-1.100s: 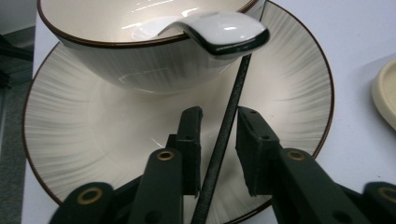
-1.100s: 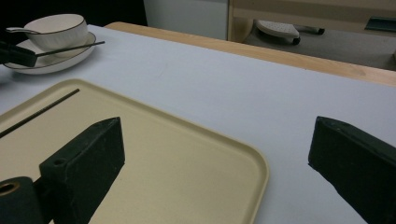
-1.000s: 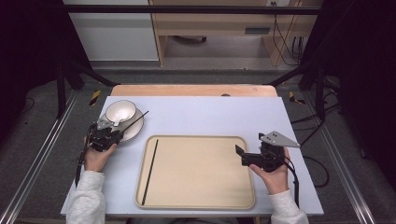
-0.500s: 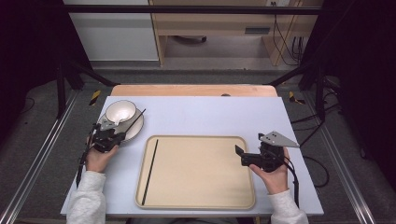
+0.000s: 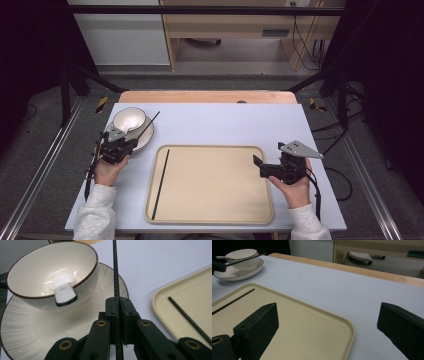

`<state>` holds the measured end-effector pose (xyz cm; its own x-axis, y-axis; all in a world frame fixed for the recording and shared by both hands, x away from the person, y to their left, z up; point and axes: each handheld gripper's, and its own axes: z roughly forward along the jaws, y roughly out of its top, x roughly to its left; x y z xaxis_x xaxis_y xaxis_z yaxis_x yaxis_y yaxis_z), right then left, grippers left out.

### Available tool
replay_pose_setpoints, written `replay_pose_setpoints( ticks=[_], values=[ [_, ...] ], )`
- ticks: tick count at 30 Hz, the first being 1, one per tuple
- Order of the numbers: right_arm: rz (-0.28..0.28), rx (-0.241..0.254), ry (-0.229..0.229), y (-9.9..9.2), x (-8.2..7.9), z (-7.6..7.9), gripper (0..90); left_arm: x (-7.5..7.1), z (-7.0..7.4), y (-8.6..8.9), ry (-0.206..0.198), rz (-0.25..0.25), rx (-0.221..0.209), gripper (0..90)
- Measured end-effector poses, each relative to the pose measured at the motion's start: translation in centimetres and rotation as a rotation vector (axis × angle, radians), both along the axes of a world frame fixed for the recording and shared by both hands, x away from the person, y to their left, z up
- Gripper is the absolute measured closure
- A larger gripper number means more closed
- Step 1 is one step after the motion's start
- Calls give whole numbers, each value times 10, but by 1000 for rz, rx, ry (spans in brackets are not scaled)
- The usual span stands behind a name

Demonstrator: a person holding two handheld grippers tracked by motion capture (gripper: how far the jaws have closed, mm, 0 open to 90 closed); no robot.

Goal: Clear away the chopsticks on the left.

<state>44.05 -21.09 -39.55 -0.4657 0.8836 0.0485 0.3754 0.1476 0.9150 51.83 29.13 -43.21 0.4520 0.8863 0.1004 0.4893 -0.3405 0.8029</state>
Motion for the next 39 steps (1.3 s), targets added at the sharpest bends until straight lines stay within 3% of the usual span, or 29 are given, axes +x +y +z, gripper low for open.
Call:
replay_pose_setpoints(
  ticks=[8, 15, 29, 39],
  values=[
    [0, -3, 0, -1, -1, 0, 37, -16, 12, -17, -33, 1, 3, 855],
    [-4, 0, -4, -3, -1, 1, 37, -33, 17, -26, -38, 11, -14, 855],
    [1, 15, -8, -3, -5, 4, 36, -89, 28, -40, -83, 67, -86, 854],
    [8, 21, -11, -3, -6, 5, 35, -112, 31, -55, -107, 111, -128, 855]
  ],
)
